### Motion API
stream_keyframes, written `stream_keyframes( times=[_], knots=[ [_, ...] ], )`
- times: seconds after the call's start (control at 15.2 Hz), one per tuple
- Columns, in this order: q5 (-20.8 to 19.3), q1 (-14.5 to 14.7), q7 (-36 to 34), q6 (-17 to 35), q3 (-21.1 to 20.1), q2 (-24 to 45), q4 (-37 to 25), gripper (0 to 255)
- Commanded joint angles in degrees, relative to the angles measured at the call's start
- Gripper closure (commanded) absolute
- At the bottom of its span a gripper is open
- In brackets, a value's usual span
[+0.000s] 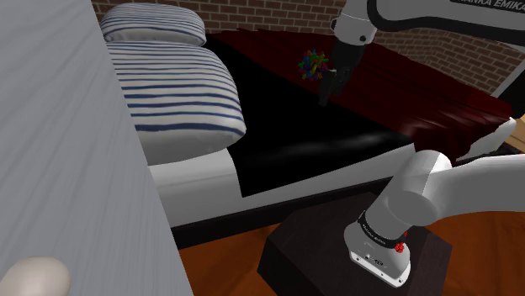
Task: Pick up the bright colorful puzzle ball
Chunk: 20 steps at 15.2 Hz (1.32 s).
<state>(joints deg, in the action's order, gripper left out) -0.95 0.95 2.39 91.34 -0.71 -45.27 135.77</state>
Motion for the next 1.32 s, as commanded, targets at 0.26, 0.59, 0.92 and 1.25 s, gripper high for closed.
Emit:
stream_keyframes(
  times=[0.26, 0.59, 0.92, 1.25],
  knots=[
    [-1.82, -1.16, 4.95, 6.06, 4.68, 3.38, -0.77, 0],
    [-2.59, -1.90, 11.22, 13.27, 10.56, 8.96, -3.37, 0],
    [-1.23, -1.65, 17.92, 19.58, 16.55, 15.76, -7.77, 0],
    [2.83, -0.50, 25.50, 24.44, 22.74, 23.63, -13.99, 0]
  ],
)
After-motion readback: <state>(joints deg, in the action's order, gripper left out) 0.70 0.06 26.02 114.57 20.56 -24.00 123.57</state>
